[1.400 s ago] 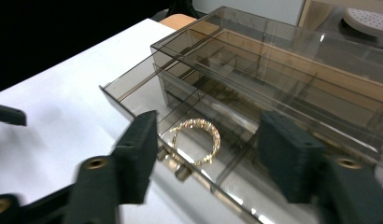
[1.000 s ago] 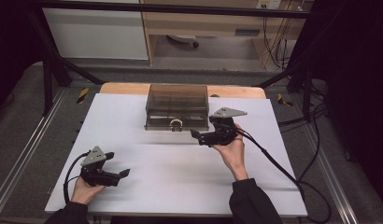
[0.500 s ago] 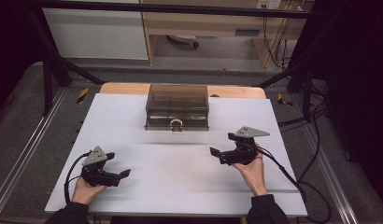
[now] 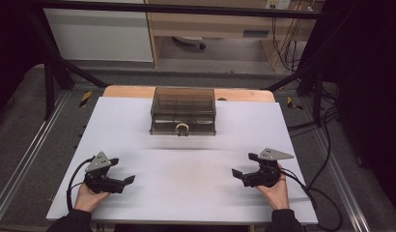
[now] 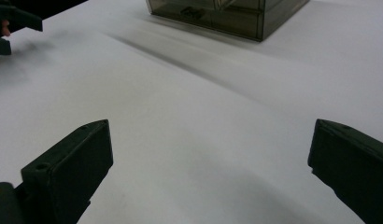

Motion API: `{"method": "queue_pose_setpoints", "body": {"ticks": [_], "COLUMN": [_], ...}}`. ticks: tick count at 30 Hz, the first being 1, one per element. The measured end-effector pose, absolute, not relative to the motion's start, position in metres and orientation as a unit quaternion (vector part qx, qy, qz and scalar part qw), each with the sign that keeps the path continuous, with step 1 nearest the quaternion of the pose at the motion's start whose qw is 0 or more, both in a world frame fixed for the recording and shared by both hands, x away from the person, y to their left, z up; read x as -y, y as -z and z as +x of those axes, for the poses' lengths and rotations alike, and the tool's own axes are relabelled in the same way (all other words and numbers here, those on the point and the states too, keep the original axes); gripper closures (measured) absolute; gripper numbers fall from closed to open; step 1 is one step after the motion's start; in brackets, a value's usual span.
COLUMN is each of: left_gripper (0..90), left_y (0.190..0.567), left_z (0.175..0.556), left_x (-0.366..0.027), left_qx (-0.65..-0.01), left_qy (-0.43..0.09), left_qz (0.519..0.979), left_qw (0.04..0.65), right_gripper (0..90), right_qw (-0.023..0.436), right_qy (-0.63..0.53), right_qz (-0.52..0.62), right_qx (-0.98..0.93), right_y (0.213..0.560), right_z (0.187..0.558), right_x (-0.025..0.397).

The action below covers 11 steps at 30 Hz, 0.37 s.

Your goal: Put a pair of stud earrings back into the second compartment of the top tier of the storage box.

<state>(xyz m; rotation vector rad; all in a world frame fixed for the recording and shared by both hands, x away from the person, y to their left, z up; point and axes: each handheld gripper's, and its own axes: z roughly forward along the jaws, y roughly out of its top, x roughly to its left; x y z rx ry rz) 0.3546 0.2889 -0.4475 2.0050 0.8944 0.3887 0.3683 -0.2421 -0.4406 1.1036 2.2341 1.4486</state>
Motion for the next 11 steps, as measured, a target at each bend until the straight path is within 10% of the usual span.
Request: {"method": "queue_pose_setpoints", "body": {"ticks": [11], "left_gripper": [3.1], "left_y": [0.448], "left_z": [0.354], "left_x": [-0.288], "left_qx": [-0.358], "left_qy": [-0.157], "left_qz": [0.809], "left_qw": [0.44], "right_gripper": [0.4], "right_qw": [0.125], "right_qy": [-0.495], "right_qz": [0.387], "right_qx": [-0.767], "right_y": [0.448], "right_z": [0.36], "right_x": [0.256]}}
